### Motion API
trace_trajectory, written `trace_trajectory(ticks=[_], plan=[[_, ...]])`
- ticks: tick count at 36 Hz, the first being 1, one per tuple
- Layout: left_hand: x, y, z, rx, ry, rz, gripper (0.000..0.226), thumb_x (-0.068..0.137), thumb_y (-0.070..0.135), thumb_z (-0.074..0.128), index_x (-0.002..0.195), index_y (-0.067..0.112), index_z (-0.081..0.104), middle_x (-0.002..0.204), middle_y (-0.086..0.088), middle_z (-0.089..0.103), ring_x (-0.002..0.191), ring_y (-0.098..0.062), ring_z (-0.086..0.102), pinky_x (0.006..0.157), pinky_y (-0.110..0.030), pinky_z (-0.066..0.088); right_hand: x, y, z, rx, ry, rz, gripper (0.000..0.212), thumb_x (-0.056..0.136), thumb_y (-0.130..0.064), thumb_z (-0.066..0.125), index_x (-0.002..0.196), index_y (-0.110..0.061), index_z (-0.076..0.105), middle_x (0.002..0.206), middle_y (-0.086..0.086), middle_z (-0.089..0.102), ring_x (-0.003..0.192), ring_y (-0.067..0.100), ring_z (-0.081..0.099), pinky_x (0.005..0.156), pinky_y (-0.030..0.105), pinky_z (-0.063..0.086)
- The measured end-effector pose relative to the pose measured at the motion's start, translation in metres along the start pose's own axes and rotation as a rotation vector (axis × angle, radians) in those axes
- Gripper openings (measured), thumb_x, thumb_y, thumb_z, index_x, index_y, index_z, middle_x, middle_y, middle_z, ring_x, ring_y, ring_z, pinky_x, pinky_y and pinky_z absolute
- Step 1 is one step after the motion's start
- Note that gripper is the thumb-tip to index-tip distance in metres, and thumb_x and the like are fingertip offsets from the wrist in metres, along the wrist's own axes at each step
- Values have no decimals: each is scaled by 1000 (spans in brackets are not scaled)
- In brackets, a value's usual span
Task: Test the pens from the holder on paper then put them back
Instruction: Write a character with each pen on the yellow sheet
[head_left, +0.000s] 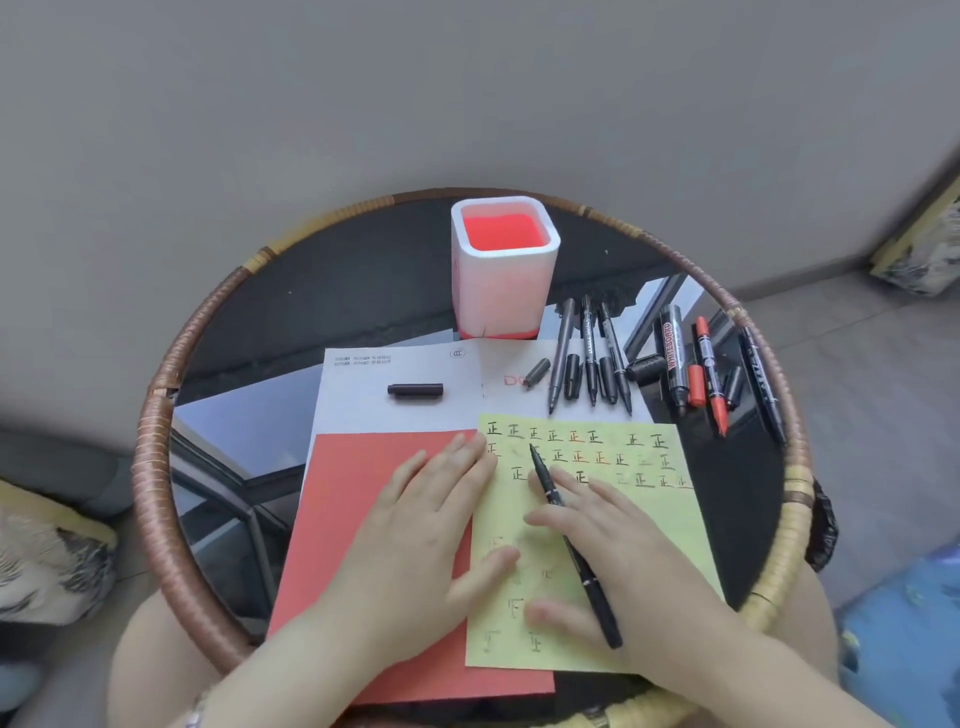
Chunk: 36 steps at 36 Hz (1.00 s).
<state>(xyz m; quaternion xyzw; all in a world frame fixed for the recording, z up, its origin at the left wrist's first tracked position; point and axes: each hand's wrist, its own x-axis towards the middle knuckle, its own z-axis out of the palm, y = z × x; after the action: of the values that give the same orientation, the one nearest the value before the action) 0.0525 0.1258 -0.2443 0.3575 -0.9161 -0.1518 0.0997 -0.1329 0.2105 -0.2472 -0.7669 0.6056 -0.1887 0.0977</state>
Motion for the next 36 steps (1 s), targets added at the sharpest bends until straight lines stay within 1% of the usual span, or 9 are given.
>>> trace_trajectory(ticks=[7, 13, 16, 19, 21, 24, 28, 31, 36], plan=[[-1, -2, 3, -86, 76, 44, 64, 83, 56, 42, 136, 21, 41, 149, 4, 31, 137, -4, 17, 111, -29, 9, 0, 6, -5, -46, -76, 8, 50, 83, -72, 25, 109, -33, 44, 131, -6, 57, 134, 3, 28, 110, 24, 12], [-5, -3, 0, -206, 147, 160, 38, 77, 36, 54, 114, 28, 57, 138, -1, 46, 130, -13, 37, 107, -38, 24, -4, 18, -11, -24, -122, -50, 45, 82, -71, 33, 109, -36, 42, 137, -11, 48, 139, -1, 11, 113, 18, 3], [-7, -4, -2, -253, 133, 201, 44, 70, 21, 49, 113, 29, 55, 138, 2, 46, 131, -13, 37, 105, -40, 28, -9, 24, -16, 8, -115, -70, 42, 82, -68, 39, 109, -36, 43, 136, -15, 45, 139, -3, 11, 114, 18, 5], [-7, -6, -4, -332, 139, 185, 52, 64, 16, 41, 112, 31, 54, 137, 8, 43, 131, 2, 27, 107, -32, 23, -14, 28, -19, 61, -104, -61, 41, 82, -67, 42, 110, -37, 42, 138, -18, 40, 139, -5, 12, 113, 18, 8], [-6, -6, -5, -347, 142, 188, 52, 63, 15, 40, 110, 31, 56, 135, 9, 45, 129, 3, 29, 106, -30, 22, -16, 29, -21, 98, -85, -42, 43, 80, -69, 40, 111, -40, 42, 140, -23, 36, 138, -8, 13, 113, 15, 7], [-5, -6, -4, -344, 135, 206, 47, 64, 16, 42, 106, 31, 59, 133, 10, 49, 128, -2, 35, 107, -33, 25, -17, 29, -23, 143, -50, -6, 43, 79, -72, 37, 111, -44, 39, 138, -28, 30, 136, -12, 12, 111, 11, 6], [-5, -6, -2, -325, 133, 201, 32, 75, 26, 52, 104, 32, 62, 127, 13, 54, 125, -4, 39, 106, -37, 27, -19, 32, -17, 110, -32, 22, 40, 81, -71, 37, 112, -45, 37, 138, -30, 31, 137, -10, 17, 113, 17, 10], [-5, -6, -1, -265, 118, 220, 24, 79, 34, 55, 100, 32, 66, 121, 14, 59, 122, -9, 44, 103, -43, 33, -19, 33, -14, 106, -27, 36, 36, 83, -69, 35, 110, -45, 39, 138, -29, 32, 136, -10, 18, 113, 15, 10], [-5, -5, 0, -179, 81, 240, 29, 78, 45, 59, 102, 31, 67, 119, 13, 59, 120, -12, 45, 102, -45, 35, -12, 36, -19, 121, -20, 58, 35, 84, -68, 32, 105, -43, 44, 131, -28, 40, 130, -20, 19, 109, 9, 12]])
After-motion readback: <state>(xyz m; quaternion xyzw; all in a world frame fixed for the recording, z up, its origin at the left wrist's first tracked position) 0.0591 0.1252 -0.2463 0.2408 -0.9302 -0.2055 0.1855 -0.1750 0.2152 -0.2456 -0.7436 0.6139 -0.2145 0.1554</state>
